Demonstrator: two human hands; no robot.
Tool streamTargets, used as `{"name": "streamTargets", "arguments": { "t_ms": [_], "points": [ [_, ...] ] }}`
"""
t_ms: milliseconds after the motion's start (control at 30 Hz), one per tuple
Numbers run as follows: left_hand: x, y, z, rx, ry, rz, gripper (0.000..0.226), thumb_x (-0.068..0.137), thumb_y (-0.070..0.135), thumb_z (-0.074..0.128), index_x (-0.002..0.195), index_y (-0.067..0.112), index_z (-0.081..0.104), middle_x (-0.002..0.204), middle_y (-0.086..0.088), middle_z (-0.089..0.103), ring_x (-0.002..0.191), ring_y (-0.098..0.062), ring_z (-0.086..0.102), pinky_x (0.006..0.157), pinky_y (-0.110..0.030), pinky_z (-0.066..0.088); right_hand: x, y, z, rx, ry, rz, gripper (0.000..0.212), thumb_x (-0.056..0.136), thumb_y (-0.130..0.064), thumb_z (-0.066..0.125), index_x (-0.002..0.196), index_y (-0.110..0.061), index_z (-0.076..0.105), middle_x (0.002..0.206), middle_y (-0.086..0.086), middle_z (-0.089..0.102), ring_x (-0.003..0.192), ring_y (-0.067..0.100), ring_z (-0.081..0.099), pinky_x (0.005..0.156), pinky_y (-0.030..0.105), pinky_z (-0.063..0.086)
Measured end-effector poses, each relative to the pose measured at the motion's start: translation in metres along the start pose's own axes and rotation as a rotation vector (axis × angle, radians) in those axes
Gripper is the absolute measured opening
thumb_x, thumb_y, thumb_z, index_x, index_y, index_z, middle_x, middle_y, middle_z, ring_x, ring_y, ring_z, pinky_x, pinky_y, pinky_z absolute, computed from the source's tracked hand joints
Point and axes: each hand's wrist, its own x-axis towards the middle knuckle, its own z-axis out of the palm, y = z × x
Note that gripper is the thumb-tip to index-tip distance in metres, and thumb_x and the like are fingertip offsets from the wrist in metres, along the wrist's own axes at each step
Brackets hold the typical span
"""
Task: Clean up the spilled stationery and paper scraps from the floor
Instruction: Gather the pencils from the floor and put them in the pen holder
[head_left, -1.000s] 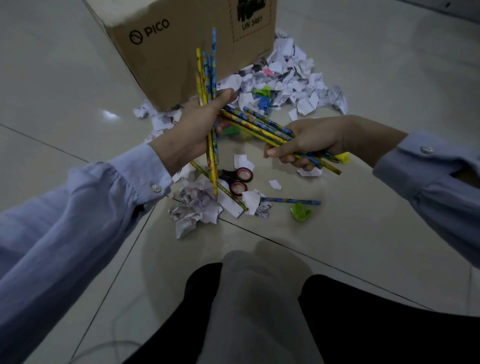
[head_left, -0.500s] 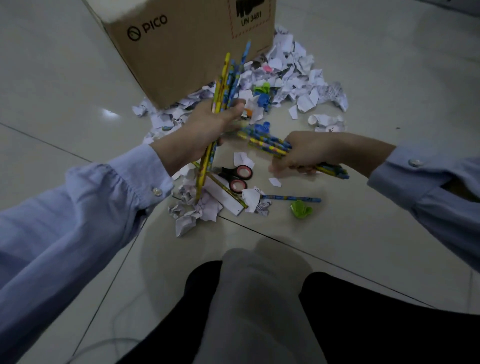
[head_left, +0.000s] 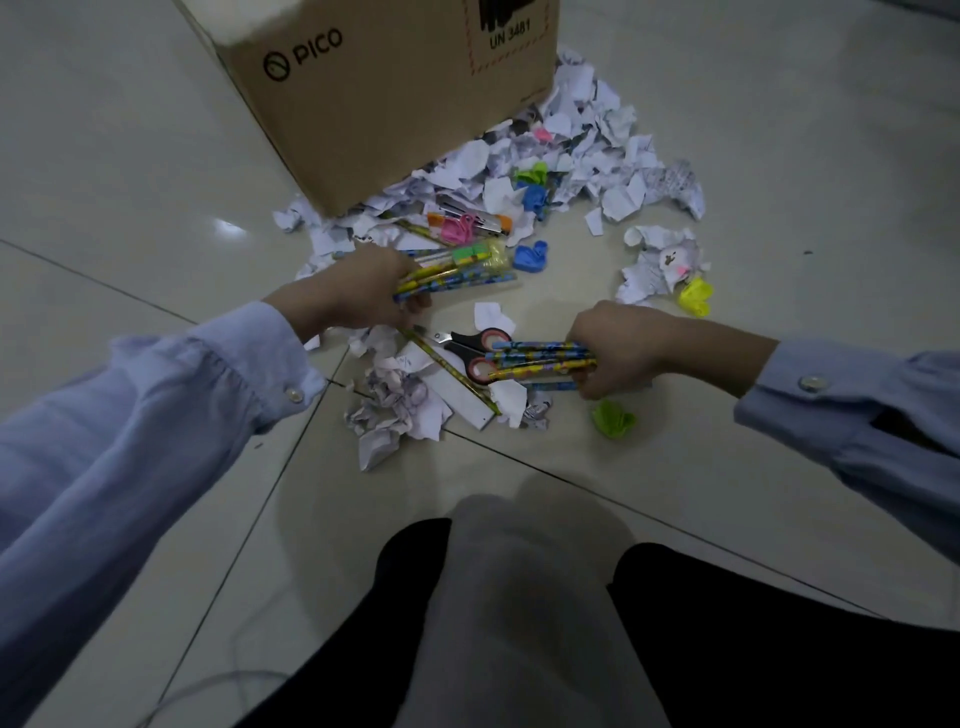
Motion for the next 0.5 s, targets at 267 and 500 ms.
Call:
{"name": "streamTargets", "arguments": {
  "t_ms": [267, 500],
  "points": [
    [0.001, 0.002, 0.008, 0.157, -0.035, 0.094, 0.023, 0.072, 0.016, 0.074, 0.093, 0.013, 0.065, 0.087, -0.008, 0.068, 0.073, -0.023, 0.057, 0.068, -0.029, 0.046, -0.006, 0.016, -0.026, 0.22, 0.032, 0.069, 0.026, 0.076, -0.033, 0.069, 0.061, -0.021, 0.051, 0.059, 0.0, 0.053, 0.055, 0.012, 0.051, 0.05, 0.025, 0.039],
    [0.003, 0.001, 0.006, 0.191, -0.105, 0.145, 0.022, 0.082, 0.025, 0.069, 0.094, 0.008, 0.061, 0.091, -0.015, 0.065, 0.075, -0.025, 0.054, 0.07, -0.032, 0.044, -0.001, 0.026, -0.037, 0.454, 0.142, 0.167, 0.028, 0.091, -0.03, 0.054, 0.076, -0.007, 0.055, 0.064, 0.01, 0.052, 0.057, 0.024, 0.048, 0.057, 0.03, 0.038]
  ]
}}
